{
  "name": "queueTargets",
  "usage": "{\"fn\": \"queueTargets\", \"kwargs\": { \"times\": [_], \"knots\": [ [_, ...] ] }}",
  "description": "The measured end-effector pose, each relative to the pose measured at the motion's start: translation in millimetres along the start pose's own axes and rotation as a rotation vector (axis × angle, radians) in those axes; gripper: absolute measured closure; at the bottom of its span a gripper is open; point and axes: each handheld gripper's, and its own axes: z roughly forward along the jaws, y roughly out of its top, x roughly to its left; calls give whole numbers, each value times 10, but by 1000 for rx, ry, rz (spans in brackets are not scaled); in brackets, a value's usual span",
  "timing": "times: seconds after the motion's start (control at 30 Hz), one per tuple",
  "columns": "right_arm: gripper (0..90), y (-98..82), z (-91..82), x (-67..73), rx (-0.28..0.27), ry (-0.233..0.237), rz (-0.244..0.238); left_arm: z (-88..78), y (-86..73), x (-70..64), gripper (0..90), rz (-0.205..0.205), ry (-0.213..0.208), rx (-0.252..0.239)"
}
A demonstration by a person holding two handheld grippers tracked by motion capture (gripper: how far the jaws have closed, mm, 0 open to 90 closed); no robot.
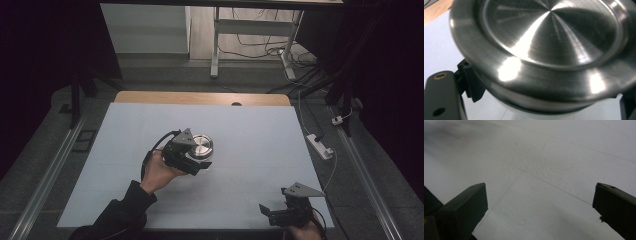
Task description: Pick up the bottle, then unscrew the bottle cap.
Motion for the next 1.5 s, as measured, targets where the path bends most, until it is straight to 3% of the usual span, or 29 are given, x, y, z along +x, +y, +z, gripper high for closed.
{"fn": "queueTargets", "kwargs": {
  "times": [0.33,0.53,0.8,1.23,1.33,1.5],
  "knots": [
    [0,9,-24,-3,-12,8,18,-17,-28,20,150,-13,1,-7],
    [0,71,-78,15,-60,40,41,-61,-30,28,149,-19,-10,-22],
    [0,159,-59,113,-83,82,-16,-59,-68,43,150,-25,-15,-20],
    [0,327,-8,222,-118,175,-51,-45,-81,26,150,-21,-20,-17],
    [0,424,29,265,-119,211,-88,-36,-85,28,150,-20,-24,-15],
    [0,546,51,302,-134,222,-116,-17,-98,18,150,-19,-20,-7]
  ]
}}
